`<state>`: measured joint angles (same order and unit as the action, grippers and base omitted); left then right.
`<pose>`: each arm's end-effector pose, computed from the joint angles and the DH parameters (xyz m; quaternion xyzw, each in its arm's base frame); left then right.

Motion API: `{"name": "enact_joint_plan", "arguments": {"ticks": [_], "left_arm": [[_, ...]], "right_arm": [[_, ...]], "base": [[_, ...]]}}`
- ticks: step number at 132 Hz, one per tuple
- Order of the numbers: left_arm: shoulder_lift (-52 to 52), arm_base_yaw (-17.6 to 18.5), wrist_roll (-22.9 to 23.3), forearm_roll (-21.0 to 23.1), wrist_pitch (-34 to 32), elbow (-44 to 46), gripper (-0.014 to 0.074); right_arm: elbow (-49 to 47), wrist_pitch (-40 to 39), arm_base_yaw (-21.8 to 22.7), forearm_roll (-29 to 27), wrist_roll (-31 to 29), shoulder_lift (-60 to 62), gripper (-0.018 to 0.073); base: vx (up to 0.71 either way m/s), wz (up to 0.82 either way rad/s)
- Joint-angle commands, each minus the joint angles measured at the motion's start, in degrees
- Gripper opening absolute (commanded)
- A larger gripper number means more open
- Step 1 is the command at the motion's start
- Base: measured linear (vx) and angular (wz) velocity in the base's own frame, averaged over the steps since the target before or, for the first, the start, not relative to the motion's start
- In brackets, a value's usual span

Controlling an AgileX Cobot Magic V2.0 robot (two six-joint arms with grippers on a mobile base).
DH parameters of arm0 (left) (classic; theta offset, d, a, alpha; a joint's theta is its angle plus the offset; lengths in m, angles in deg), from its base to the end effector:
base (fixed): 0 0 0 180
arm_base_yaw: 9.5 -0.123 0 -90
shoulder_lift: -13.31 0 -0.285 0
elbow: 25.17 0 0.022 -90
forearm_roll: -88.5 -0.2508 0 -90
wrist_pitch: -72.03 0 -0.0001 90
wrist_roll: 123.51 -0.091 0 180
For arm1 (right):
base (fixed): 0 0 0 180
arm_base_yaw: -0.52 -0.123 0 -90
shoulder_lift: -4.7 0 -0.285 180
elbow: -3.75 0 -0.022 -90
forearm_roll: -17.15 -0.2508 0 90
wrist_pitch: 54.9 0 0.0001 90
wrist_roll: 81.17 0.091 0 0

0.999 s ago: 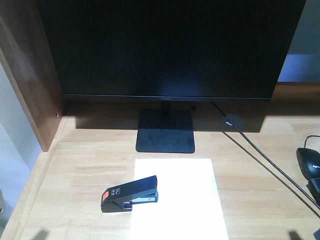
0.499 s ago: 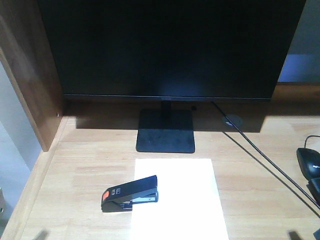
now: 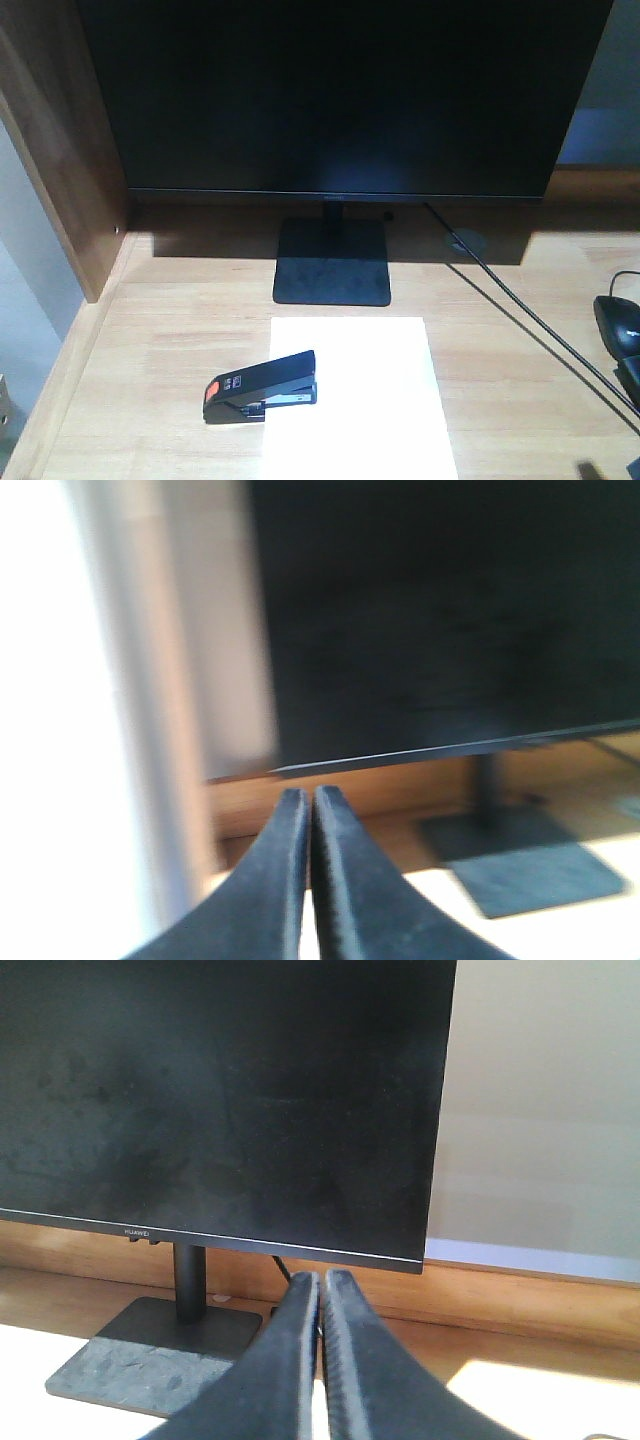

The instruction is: Grab stapler and paper to desk for stapling

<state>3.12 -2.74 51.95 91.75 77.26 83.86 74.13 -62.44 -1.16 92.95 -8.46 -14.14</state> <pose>0.0543 -0.0069 0.2393 0.0500 0.6826 -0.0365 0.7282 0.0706 0.0136 0.2446 -0.0740 0.6868 0.0359 0.7222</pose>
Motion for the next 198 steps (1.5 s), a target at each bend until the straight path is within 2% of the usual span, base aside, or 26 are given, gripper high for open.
{"name": "enact_joint_plan", "arguments": {"ticks": [1,15,29,198], "left_arm": [[3.67,-2.47,0.64,2.54,-2.2,-1.82,-0.0006],[3.88,-4.58,0.64,4.15,-1.64,-5.37,-0.0006],[4.08,-4.77,0.64,4.27,-3.45,-8.44,-0.0006],[4.03,-4.77,0.54,3.78,-1.63,-8.25,-0.0006]], "right_arm": [[-1.44,-0.53,-0.17,0.0,0.01,-0.49,-0.0006],[-1.44,-0.53,-0.17,0.0,0.01,-0.49,-0.0006],[-1.44,-0.53,-0.17,0.0,0.01,-0.49,-0.0006],[-1.31,1.29,-0.17,-0.46,-0.9,-0.49,-0.0006]], "base": [[0.0,0.0],[0.0,0.0],[0.0,0.0],[0.0,0.0]]}}
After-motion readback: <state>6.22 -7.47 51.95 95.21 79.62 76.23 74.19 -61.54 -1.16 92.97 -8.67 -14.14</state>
